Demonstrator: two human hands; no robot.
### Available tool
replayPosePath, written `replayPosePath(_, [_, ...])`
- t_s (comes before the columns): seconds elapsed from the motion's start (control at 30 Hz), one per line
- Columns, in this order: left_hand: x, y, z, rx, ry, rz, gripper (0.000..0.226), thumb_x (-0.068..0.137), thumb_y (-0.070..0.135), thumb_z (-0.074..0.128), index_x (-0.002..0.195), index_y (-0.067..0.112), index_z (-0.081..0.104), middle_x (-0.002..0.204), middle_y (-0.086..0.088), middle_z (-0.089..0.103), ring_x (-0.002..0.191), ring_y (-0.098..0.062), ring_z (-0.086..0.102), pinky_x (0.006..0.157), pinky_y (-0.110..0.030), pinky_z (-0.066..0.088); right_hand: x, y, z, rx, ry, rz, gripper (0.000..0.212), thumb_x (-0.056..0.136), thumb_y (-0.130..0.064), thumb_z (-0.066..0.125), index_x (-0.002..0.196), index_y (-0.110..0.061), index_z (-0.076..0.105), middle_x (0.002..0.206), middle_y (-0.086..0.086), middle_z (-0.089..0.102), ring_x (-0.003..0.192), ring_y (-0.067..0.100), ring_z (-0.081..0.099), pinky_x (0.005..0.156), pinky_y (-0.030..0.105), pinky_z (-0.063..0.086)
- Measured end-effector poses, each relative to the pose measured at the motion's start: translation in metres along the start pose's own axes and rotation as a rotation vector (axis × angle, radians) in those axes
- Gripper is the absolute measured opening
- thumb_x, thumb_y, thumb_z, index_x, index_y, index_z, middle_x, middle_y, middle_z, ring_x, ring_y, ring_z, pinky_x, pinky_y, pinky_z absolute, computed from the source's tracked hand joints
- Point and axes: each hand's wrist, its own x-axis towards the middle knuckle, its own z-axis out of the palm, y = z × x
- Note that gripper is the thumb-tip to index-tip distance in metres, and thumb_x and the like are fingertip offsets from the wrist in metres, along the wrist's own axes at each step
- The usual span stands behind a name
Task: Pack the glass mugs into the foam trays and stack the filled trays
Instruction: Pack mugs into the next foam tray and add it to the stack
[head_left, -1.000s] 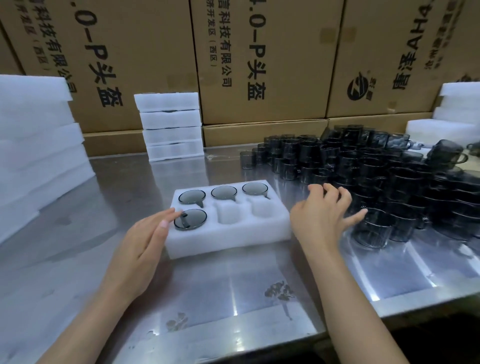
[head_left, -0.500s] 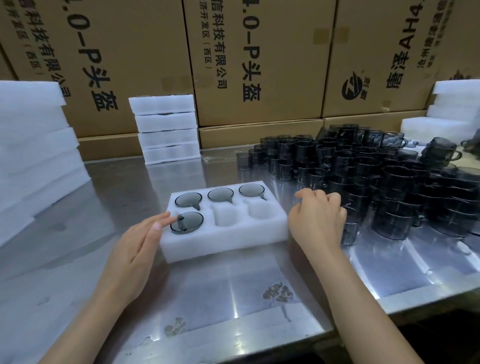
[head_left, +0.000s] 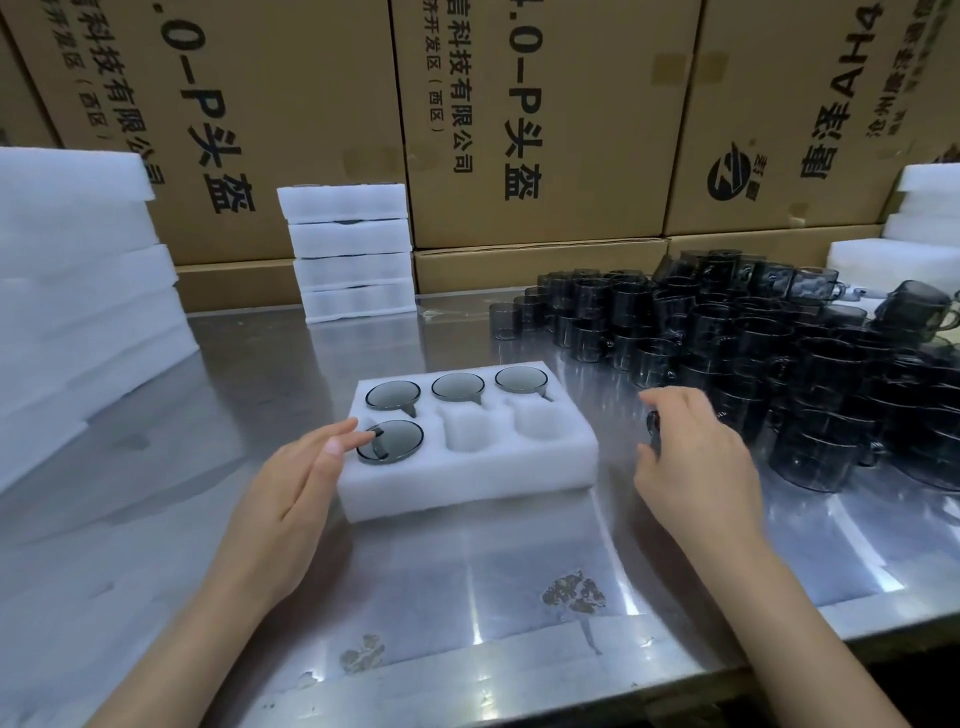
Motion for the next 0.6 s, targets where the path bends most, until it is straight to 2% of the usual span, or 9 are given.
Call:
replayPosePath(0.07, [0.0,0.0,0.001,-0.01,0.001,-0.005,0.049,0.087,0.06,0.023,0.11,0.043,0.063,0.128,0.029,0.052,0.124,0.004,0.044,0.104,-0.024,0.03,0.0,0.003,-0.001,-0.019,0.04,0.044,0.035,0.082,-0.009,0.065,0.116,-0.01,0.055,0.115,0.009,0.051,0.092,0.033,0.052,0.077,0.036,0.033])
replayPosePath(0.17, [0.0,0.001,0.001,-0.025,0.009,-0.012,0.047,0.087,0.059,0.024,0.109,0.043,0.063,0.126,0.029,0.053,0.123,0.004,0.045,0.104,-0.024,0.031,0.0,0.007,-0.002,-0.129,0.009,0.098,0.029,0.084,-0.029,0.067,0.107,-0.015,0.058,0.104,0.004,0.059,0.101,0.027,0.051,0.089,0.038,0.027])
replayPosePath(0.23, [-0.001,0.002,0.001,-0.026,0.011,-0.017,0.045,0.088,0.058,0.025,0.108,0.044,0.063,0.125,0.031,0.052,0.122,0.007,0.044,0.102,-0.021,0.03,0.001,0.009,-0.003,-0.134,-0.048,0.081,0.02,0.087,-0.031,0.063,0.104,-0.02,0.062,0.098,-0.002,0.065,0.104,0.023,0.05,0.091,0.035,0.022])
replayPosePath(0.3, [0.0,0.002,0.001,-0.025,0.009,-0.02,0.043,0.089,0.055,0.026,0.108,0.044,0.063,0.124,0.033,0.052,0.122,0.008,0.044,0.101,-0.018,0.029,0.003,0.007,-0.005,-0.092,-0.047,0.042,0.01,0.087,-0.027,0.063,0.094,-0.021,0.065,0.086,-0.005,0.066,0.098,0.023,0.052,0.09,0.034,0.022])
replayPosePath(0.4, [0.0,0.003,0.001,-0.027,0.009,-0.022,0.042,0.089,0.055,0.026,0.107,0.045,0.062,0.125,0.033,0.052,0.122,0.008,0.044,0.101,-0.019,0.03,0.004,0.002,-0.006,0.067,0.072,-0.037,0.003,0.081,-0.023,0.07,0.08,-0.021,0.068,0.073,-0.007,0.064,0.086,0.024,0.056,0.088,0.035,0.027])
replayPosePath(0.5, [-0.001,0.004,0.001,-0.031,0.011,-0.021,0.04,0.089,0.053,0.027,0.106,0.045,0.062,0.126,0.031,0.052,0.122,0.007,0.044,0.102,-0.02,0.03,0.004,-0.01,-0.009,0.232,0.264,-0.178,0.007,0.078,-0.026,0.072,0.075,-0.021,0.068,0.073,-0.011,0.064,0.085,0.021,0.054,0.089,0.032,0.026])
replayPosePath(0.6, [-0.001,0.005,0.002,-0.034,0.011,-0.022,0.037,0.091,0.048,0.028,0.106,0.044,0.062,0.126,0.03,0.052,0.123,0.006,0.045,0.102,-0.02,0.03,0.007,-0.029,-0.011,0.353,0.302,-0.339,0.01,0.074,-0.031,0.068,0.072,-0.021,0.067,0.072,-0.011,0.063,0.085,0.017,0.051,0.084,0.031,0.03])
